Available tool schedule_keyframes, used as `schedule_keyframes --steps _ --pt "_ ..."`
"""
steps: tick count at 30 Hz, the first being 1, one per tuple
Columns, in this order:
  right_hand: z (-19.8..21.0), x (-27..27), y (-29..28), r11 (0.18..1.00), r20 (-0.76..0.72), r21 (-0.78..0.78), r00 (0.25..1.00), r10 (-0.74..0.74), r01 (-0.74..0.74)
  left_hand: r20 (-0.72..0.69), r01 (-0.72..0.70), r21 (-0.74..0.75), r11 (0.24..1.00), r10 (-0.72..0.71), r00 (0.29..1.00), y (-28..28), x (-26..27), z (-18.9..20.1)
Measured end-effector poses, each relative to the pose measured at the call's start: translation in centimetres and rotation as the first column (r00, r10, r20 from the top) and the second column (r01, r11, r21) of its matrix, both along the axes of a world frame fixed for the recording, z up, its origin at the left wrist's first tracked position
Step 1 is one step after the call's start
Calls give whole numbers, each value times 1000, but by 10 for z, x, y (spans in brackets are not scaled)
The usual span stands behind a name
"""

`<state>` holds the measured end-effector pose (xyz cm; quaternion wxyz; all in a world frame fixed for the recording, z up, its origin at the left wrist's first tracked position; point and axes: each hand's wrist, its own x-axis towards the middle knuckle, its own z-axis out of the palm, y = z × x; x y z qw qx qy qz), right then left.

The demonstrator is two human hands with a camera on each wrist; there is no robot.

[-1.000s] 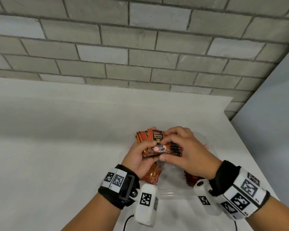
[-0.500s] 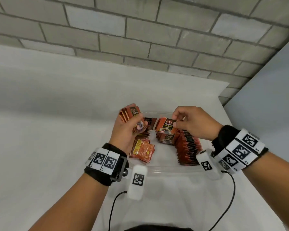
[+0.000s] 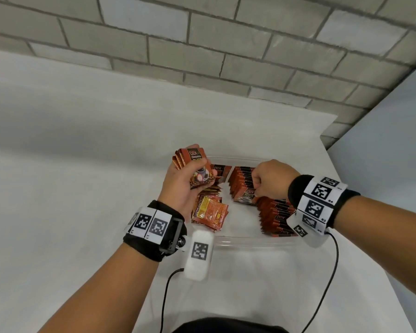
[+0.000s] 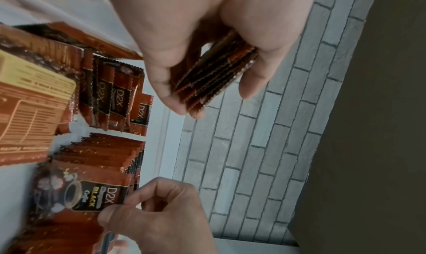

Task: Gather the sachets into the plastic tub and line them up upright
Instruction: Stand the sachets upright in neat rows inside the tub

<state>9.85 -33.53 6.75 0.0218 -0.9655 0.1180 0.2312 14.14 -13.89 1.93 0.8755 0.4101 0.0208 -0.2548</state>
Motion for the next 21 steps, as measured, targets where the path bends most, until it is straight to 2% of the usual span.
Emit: schedule_keyframes --steps 11,21 --pt "-13 5 -3 990 -81 -108 994 77 -86 -36 1 -33 999 -3 999 3 0 1" --pt "-17 5 -8 970 -69 -186 987 146 -156 -20 16 -20 1000 -17 1000 2 0 1"
